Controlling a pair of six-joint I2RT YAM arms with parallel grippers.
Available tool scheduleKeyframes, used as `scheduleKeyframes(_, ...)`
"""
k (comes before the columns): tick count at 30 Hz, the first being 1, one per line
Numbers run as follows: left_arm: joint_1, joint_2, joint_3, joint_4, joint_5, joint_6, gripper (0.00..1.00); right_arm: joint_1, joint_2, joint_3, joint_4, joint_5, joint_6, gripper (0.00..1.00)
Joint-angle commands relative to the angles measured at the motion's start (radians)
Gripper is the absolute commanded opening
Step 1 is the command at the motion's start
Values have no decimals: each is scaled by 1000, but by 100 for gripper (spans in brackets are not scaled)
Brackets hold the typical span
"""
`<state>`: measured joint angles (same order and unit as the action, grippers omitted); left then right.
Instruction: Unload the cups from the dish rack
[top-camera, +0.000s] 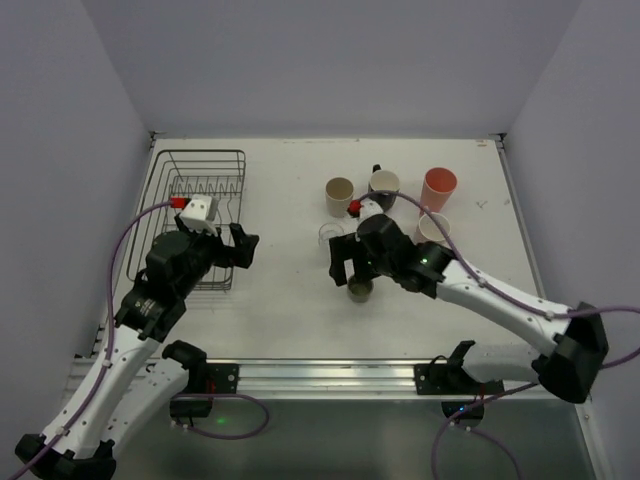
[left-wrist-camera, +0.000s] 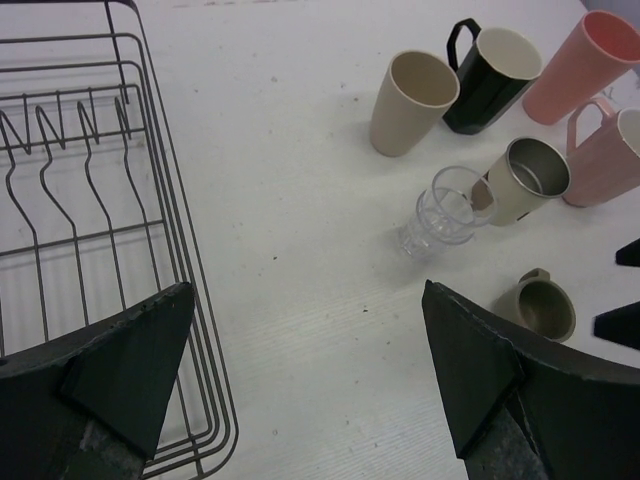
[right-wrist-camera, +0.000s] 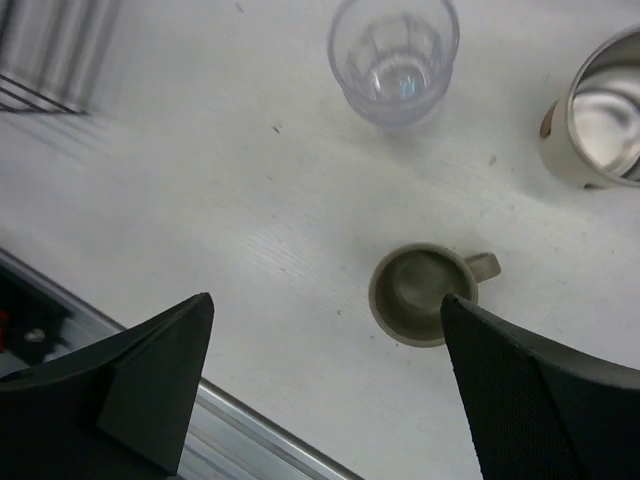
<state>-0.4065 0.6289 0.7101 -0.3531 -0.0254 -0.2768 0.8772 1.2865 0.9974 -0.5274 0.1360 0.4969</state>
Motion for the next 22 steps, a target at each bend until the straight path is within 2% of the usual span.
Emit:
scheduleKeyframes(1, 8, -34, 17, 52, 58, 4, 100, 5, -255, -32, 82, 74, -35, 99)
scheduleKeyframes(6, 8, -83, 101, 75, 53, -16, 100, 5, -693, -89, 165, 198, -84, 99)
scheduleKeyframes(10, 8, -95, 190, 88, 42, -28, 100, 5, -915, -128, 191, 287, -104, 99)
scheduleKeyframes(15, 8, -104, 279, 60, 31, -28, 100, 5, -1042, -138, 159, 434, -98, 99)
scheduleKeyframes(22, 6, -127, 273, 49, -64, -44, 100, 5, -1052, -154, 145, 453, -83, 99)
